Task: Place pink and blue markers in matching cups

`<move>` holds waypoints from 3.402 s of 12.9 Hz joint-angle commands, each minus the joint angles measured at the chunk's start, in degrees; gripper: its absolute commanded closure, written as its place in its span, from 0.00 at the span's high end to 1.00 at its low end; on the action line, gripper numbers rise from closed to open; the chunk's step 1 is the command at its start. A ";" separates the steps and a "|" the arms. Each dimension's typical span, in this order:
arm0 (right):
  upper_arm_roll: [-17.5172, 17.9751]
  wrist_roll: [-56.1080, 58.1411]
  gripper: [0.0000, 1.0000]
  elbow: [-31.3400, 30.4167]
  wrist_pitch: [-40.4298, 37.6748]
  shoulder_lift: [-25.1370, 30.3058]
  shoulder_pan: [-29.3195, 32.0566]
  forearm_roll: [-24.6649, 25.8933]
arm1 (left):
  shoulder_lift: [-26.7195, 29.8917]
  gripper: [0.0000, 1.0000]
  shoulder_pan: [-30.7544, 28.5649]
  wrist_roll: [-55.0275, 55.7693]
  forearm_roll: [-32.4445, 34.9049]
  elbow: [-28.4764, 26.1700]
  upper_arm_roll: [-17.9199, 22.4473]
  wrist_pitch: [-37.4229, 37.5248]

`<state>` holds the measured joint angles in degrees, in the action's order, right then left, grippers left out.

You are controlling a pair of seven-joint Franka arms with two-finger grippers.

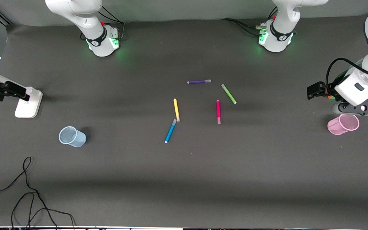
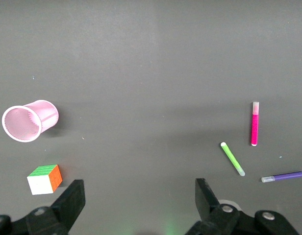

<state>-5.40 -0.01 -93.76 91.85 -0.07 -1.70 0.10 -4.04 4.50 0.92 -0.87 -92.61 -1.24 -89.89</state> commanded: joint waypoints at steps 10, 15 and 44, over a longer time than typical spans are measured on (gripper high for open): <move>0.21 -53.73 1.00 21.21 2.28 -21.43 -29.65 -3.96 | 0.61 1.00 0.07 -0.83 0.52 -0.29 0.01 0.68; 0.21 -66.60 1.00 29.25 5.01 -29.82 -36.35 -3.88 | 0.61 1.00 0.07 -0.83 0.52 -0.29 0.01 0.77; 0.21 -66.87 1.00 5.43 42.54 -45.63 -38.29 -4.23 | -22.58 0.98 25.20 21.85 -3.09 -1.26 -0.26 -18.02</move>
<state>-4.81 -65.57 -88.96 133.42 -44.83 -39.16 -3.43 -24.55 27.99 22.19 -3.01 -94.00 -2.39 -105.65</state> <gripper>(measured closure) 0.000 0.018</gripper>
